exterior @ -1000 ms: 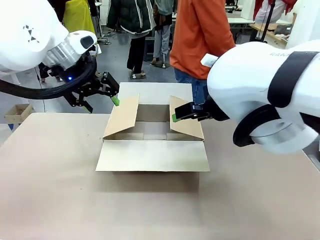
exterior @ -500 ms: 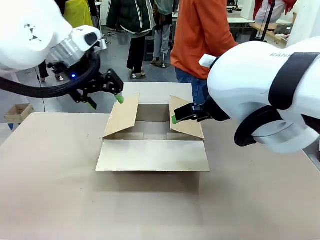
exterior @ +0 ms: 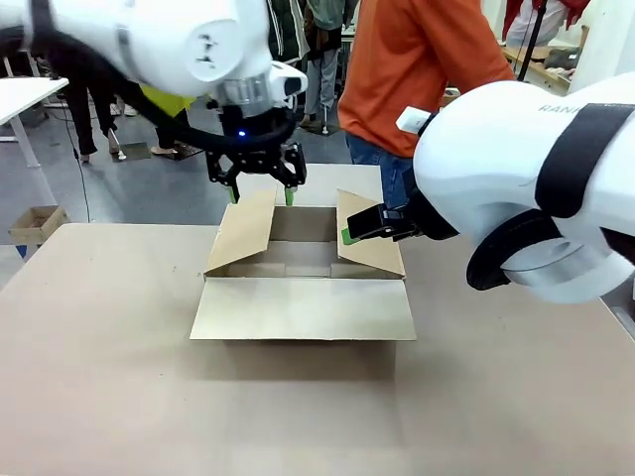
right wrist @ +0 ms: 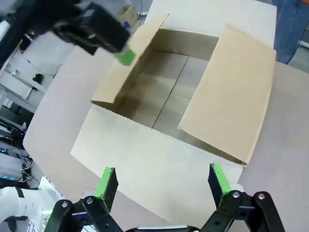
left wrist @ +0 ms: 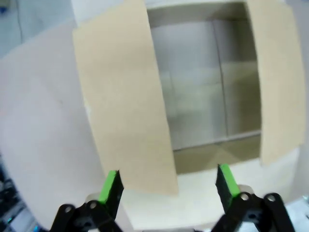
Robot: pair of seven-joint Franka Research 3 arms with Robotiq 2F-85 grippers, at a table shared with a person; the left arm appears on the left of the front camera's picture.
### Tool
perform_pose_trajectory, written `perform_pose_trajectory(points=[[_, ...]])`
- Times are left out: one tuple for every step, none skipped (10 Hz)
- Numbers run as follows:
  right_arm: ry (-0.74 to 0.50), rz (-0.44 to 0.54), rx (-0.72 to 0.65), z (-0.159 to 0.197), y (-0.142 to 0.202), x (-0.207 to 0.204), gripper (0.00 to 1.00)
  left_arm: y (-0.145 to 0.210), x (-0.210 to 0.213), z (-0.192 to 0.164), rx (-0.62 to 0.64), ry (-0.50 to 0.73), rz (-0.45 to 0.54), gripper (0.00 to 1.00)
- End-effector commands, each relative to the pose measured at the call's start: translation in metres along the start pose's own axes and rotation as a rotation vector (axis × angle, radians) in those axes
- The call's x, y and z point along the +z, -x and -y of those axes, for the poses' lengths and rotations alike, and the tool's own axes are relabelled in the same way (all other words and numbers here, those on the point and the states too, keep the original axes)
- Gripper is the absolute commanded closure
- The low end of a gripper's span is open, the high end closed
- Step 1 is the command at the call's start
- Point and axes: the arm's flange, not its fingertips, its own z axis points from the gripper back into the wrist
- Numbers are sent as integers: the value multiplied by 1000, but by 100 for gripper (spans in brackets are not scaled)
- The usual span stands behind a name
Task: Pack the gift set into the box.
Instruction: Place both hands on the side flaps of the Package Box and spread them outward.
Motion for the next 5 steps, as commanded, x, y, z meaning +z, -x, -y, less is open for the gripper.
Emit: perform_pose_trajectory(points=[[0, -11, -9, 0, -5, 5, 0, -41, -17, 18, 67, -57, -68, 0], [0, -11, -9, 0, -5, 5, 0, -43, -37, 15, 76, -91, -97, 0], [0, -11, -9, 0, -5, 5, 0, -41, -51, 11, 84, -124, -92, 0], [0, -11, -9, 0, -5, 5, 0, -39, -60, 9, 97, -169, -87, 0], [0, -11, -9, 0, -5, 5, 0, -37, -65, 3, 108, -223, -91, 0]])
